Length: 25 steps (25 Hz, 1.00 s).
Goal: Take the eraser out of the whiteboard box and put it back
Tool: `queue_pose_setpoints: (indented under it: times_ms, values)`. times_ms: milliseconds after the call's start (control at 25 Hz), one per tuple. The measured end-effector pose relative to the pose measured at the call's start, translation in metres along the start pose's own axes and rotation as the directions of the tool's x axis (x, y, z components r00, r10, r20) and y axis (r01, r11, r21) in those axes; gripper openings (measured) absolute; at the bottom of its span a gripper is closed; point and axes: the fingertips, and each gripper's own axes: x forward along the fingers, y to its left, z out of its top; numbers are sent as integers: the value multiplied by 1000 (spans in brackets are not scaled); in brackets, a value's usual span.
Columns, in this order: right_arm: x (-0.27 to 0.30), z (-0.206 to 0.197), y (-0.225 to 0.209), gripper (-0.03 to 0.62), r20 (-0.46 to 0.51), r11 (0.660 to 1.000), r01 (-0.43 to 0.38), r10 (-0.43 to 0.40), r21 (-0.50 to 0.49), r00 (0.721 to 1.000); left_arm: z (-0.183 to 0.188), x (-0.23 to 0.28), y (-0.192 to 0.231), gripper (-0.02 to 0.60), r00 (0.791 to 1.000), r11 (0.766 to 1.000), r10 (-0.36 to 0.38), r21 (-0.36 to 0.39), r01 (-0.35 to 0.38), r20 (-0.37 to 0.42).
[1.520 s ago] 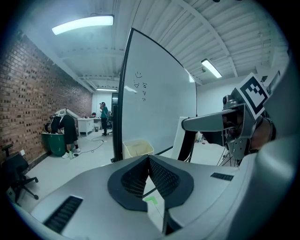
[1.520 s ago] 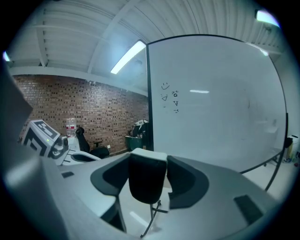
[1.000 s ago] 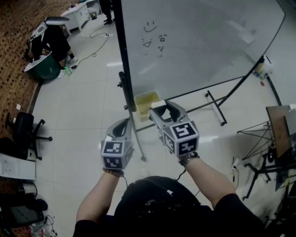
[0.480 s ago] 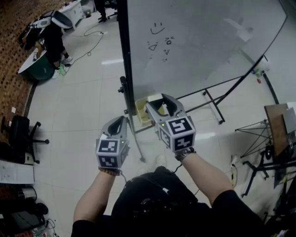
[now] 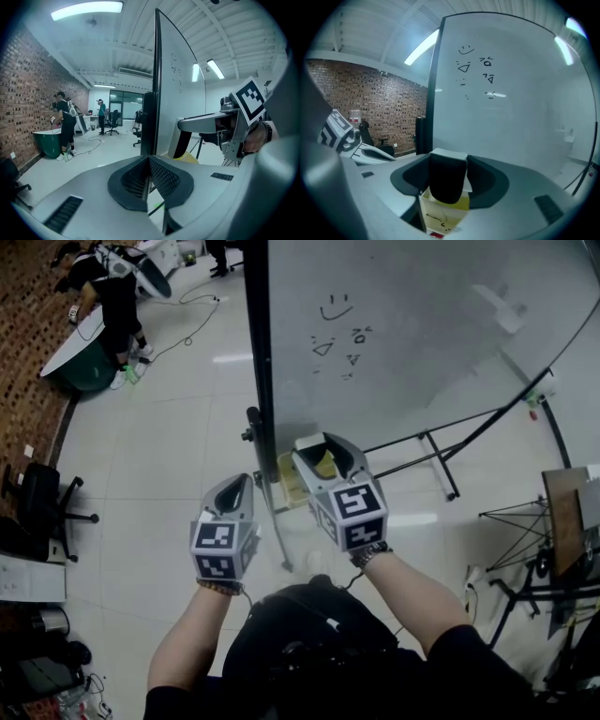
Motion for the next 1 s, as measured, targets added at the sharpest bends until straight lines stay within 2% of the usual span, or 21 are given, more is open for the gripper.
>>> queue_pose_setpoints:
  times_ms: [600, 1000]
  values:
    - [29, -33, -3, 279, -77, 1000, -18, 17, -9, 997, -7, 20, 13, 2, 999, 1000, 13, -4, -13, -37]
    - [24, -32, -4, 301, -71, 1000, 0, 1, 13, 997, -6, 17, 14, 2, 1000, 1000, 1, -1, -1, -31]
